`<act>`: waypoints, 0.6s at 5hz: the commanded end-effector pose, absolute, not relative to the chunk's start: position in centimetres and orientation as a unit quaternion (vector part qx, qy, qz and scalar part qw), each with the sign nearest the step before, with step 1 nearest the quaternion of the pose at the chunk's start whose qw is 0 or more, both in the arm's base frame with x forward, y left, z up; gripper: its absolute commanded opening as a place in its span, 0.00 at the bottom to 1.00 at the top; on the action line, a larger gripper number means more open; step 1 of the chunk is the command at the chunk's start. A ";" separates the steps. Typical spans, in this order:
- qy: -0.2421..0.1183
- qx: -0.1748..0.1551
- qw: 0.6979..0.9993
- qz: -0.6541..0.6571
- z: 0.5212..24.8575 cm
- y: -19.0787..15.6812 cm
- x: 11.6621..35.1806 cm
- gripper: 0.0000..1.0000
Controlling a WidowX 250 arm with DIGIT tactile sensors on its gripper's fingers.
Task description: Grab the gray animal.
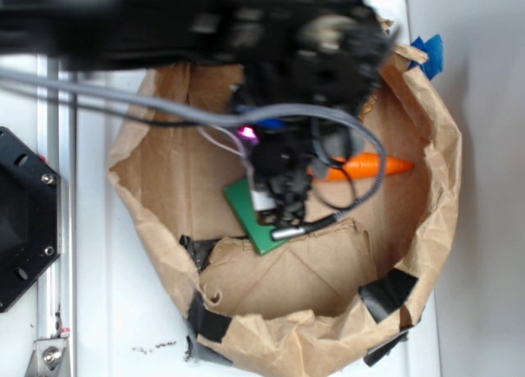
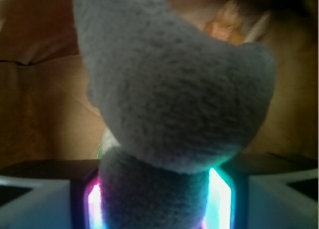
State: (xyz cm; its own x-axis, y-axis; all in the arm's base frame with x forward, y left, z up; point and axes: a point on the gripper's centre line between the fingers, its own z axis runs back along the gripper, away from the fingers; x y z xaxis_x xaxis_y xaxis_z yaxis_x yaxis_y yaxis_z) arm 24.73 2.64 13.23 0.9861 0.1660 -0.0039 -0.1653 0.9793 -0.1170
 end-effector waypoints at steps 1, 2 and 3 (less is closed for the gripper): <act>-0.048 -0.045 0.996 0.066 16.7 0.9 24.2 0.00; -0.043 -0.059 0.996 0.047 16.0 0.3 24.3 0.00; -0.043 -0.050 0.996 0.054 15.2 0.4 24.2 0.00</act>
